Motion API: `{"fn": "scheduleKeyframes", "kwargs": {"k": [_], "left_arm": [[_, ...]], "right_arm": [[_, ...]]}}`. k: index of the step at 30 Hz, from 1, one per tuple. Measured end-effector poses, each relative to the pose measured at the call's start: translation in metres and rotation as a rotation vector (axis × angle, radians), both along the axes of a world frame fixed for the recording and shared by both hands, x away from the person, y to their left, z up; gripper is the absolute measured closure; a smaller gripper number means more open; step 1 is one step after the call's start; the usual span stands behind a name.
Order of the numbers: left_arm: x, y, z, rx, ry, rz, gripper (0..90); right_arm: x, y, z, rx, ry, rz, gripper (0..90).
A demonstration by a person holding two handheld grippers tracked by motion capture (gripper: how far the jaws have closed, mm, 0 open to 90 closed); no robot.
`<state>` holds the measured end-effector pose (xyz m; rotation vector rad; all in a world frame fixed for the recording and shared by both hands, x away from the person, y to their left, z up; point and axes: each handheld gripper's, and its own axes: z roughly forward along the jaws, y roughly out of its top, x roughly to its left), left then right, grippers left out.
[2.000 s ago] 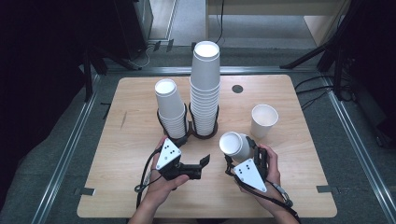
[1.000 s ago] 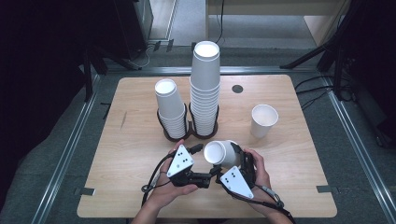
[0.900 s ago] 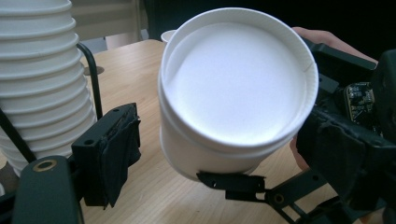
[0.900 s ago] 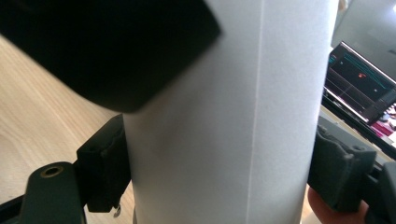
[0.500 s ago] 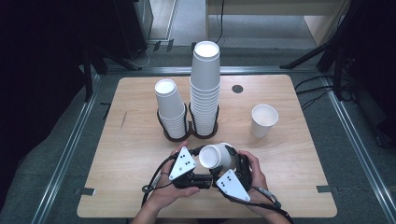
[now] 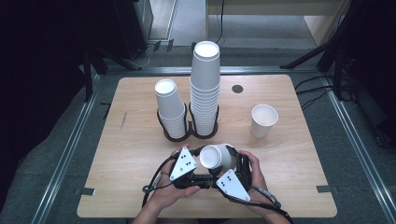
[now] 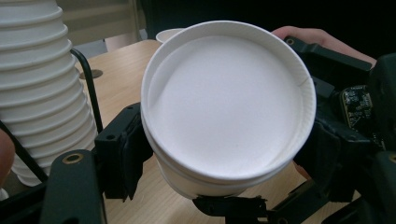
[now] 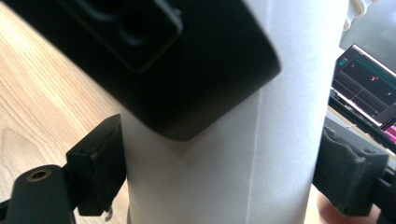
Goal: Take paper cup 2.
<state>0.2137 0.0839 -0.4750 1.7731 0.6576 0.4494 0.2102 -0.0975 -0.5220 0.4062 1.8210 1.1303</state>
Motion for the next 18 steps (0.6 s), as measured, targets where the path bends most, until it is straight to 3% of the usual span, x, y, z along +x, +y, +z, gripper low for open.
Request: {"fn": "scheduleKeyframes", "kwargs": {"k": [4,8,15,18], "left_arm": [[0.001,0.003,0.002,-0.021,0.008,0.002,23.9],[0.001,0.006,0.003,-0.047,0.015,0.001,24.0],[0.003,0.011,0.005,-0.093,0.040,-0.010,24.1],[0.004,0.012,0.005,-0.098,0.044,-0.014,23.9]], "right_arm": [[0.002,-0.001,-0.001,0.034,0.048,0.010,9.7],[0.005,-0.003,-0.005,0.024,0.085,-0.013,1.6],[0.008,-0.002,-0.010,0.014,0.101,-0.021,0.0],[0.007,-0.001,-0.011,0.007,0.093,-0.029,3.7]]}}
